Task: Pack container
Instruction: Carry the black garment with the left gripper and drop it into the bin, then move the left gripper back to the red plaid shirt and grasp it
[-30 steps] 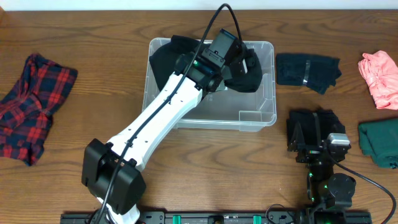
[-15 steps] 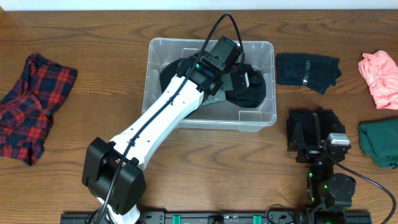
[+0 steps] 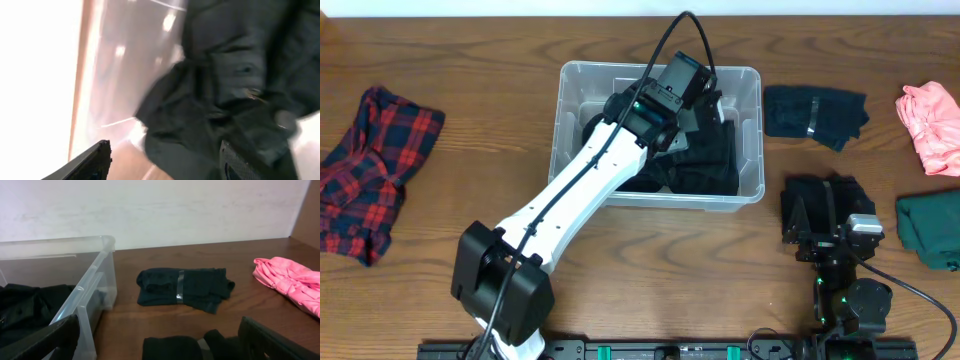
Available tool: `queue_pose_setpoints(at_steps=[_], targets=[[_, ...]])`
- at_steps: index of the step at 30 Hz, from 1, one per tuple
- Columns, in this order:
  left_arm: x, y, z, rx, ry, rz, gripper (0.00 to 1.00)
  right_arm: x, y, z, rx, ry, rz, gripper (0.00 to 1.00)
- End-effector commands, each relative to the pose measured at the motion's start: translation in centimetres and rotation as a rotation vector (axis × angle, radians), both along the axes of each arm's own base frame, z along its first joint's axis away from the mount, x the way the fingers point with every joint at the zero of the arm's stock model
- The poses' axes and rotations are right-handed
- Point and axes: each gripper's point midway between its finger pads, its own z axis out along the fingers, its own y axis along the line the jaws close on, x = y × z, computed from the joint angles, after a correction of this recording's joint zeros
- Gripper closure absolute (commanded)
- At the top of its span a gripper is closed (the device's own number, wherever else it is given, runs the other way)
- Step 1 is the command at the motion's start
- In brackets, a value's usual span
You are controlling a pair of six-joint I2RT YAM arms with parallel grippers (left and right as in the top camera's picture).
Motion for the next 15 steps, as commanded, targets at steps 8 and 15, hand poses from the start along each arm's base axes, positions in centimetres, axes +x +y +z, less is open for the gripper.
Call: queue_pose_setpoints(at_steps=[8,15], targets=[[3.1,13.8,13.2,-0.257,-0.378,0.697,0.17,0.0,0.0,0.0,-0.014,0.0,-0.002,0.01],[3.4,28.5,10.6,-0.193,-0.31,1.054,0.06,0.0,0.0,0.0,-0.014,0.0,-0.001,0.01]])
